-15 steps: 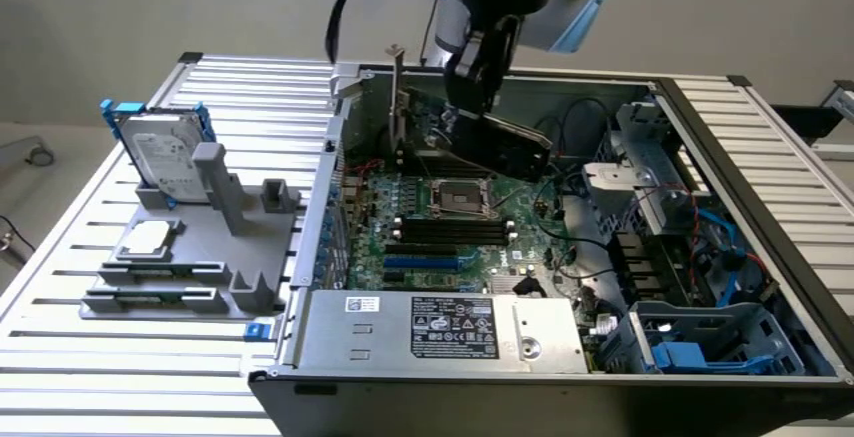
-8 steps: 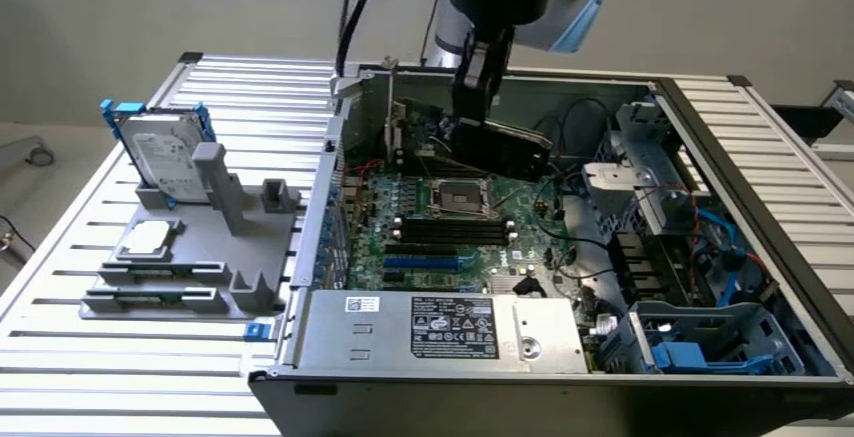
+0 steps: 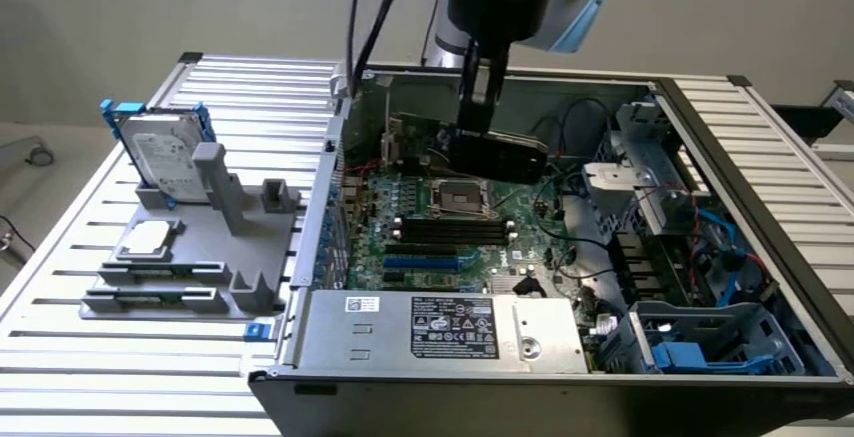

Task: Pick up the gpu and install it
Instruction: 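Insert the gpu into the slot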

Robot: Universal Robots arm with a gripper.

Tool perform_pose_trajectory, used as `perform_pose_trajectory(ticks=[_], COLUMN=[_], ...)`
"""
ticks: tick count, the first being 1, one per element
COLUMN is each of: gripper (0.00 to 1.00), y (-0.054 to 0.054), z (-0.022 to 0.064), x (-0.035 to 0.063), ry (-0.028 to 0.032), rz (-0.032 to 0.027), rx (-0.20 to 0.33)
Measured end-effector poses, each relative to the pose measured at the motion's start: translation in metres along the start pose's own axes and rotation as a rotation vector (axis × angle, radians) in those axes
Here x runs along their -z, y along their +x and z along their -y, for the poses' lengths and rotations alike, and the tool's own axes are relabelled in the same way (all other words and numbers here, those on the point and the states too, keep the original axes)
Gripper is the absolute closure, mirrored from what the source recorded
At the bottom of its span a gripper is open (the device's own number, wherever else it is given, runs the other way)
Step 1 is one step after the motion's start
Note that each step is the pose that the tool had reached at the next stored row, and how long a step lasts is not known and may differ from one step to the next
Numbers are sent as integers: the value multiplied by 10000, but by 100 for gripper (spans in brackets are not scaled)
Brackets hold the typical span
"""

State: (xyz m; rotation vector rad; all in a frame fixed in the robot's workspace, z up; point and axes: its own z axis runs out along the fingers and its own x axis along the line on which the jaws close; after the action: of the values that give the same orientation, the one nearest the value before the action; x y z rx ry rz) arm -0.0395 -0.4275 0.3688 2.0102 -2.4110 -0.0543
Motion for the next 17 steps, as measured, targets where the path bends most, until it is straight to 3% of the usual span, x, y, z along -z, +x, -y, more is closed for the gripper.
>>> perform_pose_trajectory(ticks=[9,17], gripper=[74,74], y=[45,197], z=[11,36], x=[-145,-262], ry=[-47,-115], rz=[75,164], rx=[996,1352])
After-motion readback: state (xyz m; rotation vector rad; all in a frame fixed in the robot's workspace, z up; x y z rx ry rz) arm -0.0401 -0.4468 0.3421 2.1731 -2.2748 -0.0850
